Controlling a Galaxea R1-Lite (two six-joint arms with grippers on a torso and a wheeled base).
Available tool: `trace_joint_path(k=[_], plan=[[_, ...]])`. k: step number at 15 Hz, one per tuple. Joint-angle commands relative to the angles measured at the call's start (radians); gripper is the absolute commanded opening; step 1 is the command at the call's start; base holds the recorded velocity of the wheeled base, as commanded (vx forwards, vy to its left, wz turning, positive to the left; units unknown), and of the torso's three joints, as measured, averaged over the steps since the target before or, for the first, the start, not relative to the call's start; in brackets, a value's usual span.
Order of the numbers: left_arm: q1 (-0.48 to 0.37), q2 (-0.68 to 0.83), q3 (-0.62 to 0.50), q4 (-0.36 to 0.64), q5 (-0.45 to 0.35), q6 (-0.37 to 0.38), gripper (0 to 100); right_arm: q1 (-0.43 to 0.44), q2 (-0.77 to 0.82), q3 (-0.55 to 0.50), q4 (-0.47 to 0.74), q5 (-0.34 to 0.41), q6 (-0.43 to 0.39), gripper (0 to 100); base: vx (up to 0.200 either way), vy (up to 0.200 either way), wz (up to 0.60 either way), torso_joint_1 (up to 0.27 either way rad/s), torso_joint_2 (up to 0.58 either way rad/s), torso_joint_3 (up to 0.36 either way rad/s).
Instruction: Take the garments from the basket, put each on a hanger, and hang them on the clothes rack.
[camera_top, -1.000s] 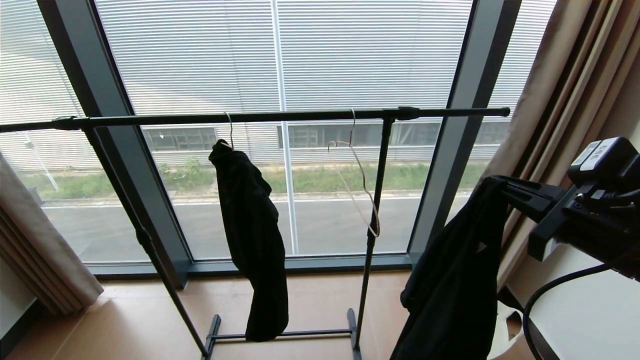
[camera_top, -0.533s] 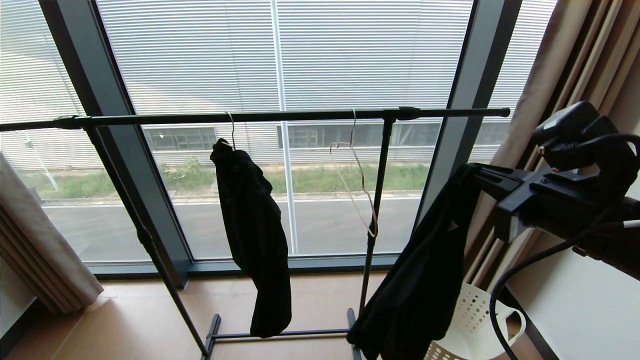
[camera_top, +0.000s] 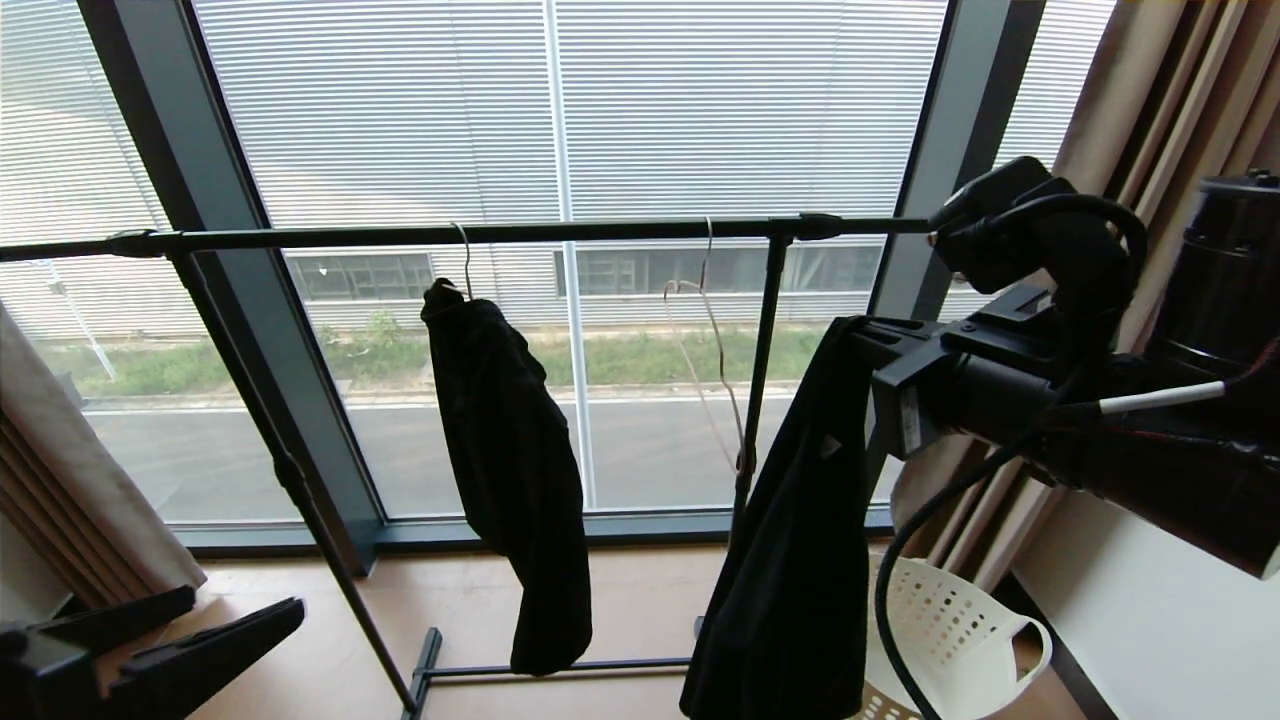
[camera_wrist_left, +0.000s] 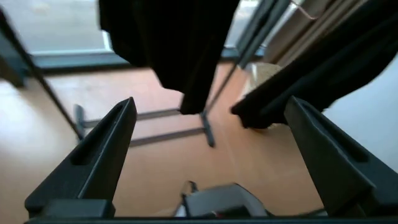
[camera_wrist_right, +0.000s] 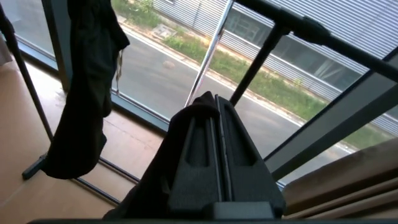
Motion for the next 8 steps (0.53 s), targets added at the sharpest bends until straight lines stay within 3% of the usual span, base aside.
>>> trace_joint_path(k=[1,4,8], plan=[[-0.242,0.36,-0.168,-0.055,0.087,-0.093,100,0.036,0.072,-0.027,-0.008,-0.034,0.027,0,0.0,0.0,0.0,0.0,0.0,0.0],[-0.328,0.517,-0.235,-0.138,0.087,-0.091,100,0.107,0.103,-0.05,-0.009,-0.082,0.091,0,0.0,0.0,0.0,0.0,0.0,0.0],[-0.375,0.613,-0.264,-0.244,0.08,-0.065,100,0.141,0.152,-0.075,-0.011,-0.099,0.134,0,0.0,0.0,0.0,0.0,0.0,0.0]])
